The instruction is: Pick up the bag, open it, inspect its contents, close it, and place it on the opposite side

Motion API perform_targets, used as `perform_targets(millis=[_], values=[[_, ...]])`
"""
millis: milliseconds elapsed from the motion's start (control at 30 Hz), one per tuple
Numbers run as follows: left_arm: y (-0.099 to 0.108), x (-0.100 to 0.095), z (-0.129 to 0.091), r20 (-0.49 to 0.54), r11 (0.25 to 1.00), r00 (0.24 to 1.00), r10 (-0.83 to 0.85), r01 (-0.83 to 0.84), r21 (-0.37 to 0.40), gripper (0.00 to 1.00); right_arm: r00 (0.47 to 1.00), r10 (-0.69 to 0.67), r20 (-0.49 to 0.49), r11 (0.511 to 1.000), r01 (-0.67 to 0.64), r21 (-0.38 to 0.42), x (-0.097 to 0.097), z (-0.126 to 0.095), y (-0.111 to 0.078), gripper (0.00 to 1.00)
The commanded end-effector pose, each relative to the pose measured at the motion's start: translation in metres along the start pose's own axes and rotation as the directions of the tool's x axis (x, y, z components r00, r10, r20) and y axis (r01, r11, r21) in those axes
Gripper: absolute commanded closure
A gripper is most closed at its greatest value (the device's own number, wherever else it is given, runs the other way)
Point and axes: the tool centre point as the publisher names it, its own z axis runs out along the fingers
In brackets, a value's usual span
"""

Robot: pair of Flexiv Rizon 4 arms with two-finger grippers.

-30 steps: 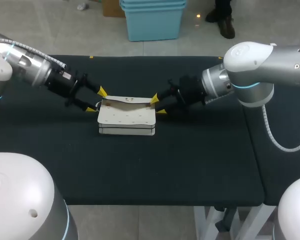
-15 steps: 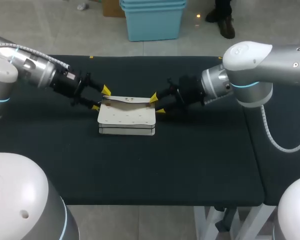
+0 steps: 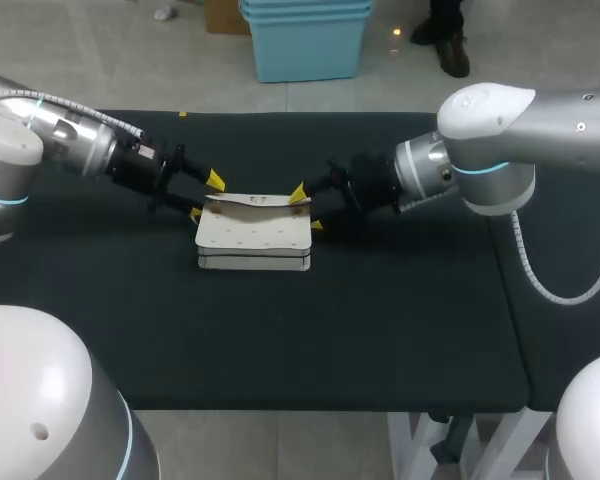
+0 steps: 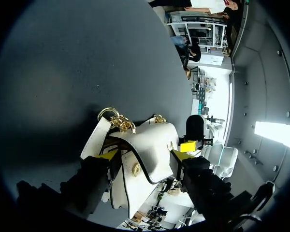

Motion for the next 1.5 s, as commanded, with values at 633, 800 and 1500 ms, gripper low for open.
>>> perform_targets(millis=[633,800,1500], values=[[-0.006,-0.012,0.009,0.0,1.0,1.0,0.014,-0.014,-0.028,0.92,0.999,0.044,-0.009,0.999,-0.044,0.025,-0.016,0.013,-0.002,0.99],[0.0,-0.006,0.008,0.01,0.999,0.999,0.038,-0.038,-0.025,0.93,0.999,0.03,-0.012,1.0,-0.03,0.0,-0.011,0.009,-0.003,1.0],[0.035,0.003,-0.001,-0.006,0.995,1.0,0.001,0.0,0.095,0.54,1.0,0.026,0.0,0.996,-0.025,-0.085,-0.008,-0.001,-0.006,0.49]])
